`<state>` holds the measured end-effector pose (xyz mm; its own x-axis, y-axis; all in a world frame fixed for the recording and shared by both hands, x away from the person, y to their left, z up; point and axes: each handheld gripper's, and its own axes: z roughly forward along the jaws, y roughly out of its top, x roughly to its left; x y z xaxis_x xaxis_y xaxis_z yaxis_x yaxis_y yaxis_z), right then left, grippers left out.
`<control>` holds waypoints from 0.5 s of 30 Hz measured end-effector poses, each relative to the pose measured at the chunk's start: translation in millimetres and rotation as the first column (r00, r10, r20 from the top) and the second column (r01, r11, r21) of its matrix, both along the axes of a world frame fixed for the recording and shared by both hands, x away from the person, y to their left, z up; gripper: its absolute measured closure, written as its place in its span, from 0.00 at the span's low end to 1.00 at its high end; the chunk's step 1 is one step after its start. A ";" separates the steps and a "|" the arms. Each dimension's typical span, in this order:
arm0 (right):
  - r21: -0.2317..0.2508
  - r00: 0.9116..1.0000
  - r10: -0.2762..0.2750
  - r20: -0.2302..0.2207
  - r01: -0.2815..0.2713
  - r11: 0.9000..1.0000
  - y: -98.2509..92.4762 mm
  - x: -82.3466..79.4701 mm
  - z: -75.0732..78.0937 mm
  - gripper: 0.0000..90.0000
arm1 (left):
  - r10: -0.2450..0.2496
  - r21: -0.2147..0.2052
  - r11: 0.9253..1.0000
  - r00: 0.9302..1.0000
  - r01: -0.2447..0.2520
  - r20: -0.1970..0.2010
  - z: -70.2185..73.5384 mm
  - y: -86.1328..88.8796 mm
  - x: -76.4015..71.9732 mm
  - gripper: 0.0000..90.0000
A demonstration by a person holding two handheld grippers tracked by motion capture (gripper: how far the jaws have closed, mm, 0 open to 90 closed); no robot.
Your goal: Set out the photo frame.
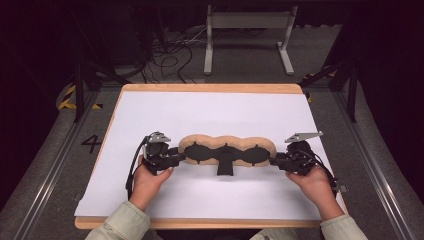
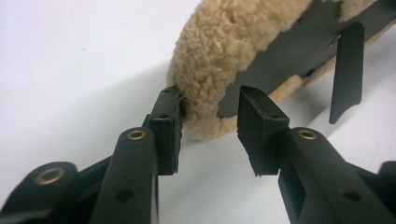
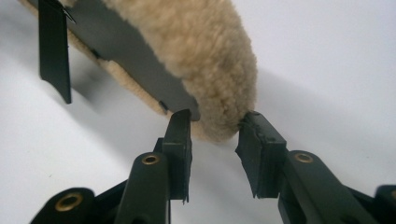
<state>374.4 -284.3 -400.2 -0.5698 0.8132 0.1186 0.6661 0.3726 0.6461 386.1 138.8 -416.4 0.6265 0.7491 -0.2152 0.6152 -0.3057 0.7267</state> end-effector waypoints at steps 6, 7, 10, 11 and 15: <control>0.000 0.999 0.038 -0.005 -0.038 0.999 -1.4 -9.5 0.7 0.71 | -0.035 -0.007 0.999 0.999 0.035 -0.006 -1.0 4.9 -7.6 0.70; -0.002 0.999 0.044 -0.006 -0.044 0.999 -1.4 -11.1 0.5 0.71 | -0.040 -0.009 0.999 0.999 0.039 -0.008 -1.0 5.3 -8.2 0.70; 0.005 0.998 0.060 -0.010 -0.060 0.998 -2.4 -13.5 -0.3 0.69 | -0.049 0.003 0.999 0.999 0.049 -0.005 -0.9 5.6 -11.5 0.69; 0.013 0.998 0.063 -0.010 -0.063 0.998 -2.8 -14.1 -0.8 0.69 | -0.055 0.009 0.998 0.998 0.055 -0.003 -1.1 5.9 -12.9 0.69; 0.013 0.996 0.088 -0.011 -0.088 0.996 -3.9 -16.4 -1.0 0.65 | -0.072 0.023 0.997 0.997 0.072 0.001 -2.3 7.4 -14.5 0.68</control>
<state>357.9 -288.2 -401.2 -0.6373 0.7586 0.1353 0.6386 0.4216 0.6438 371.6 146.3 -418.7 0.6791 0.7070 -0.1974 0.5900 -0.3659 0.7197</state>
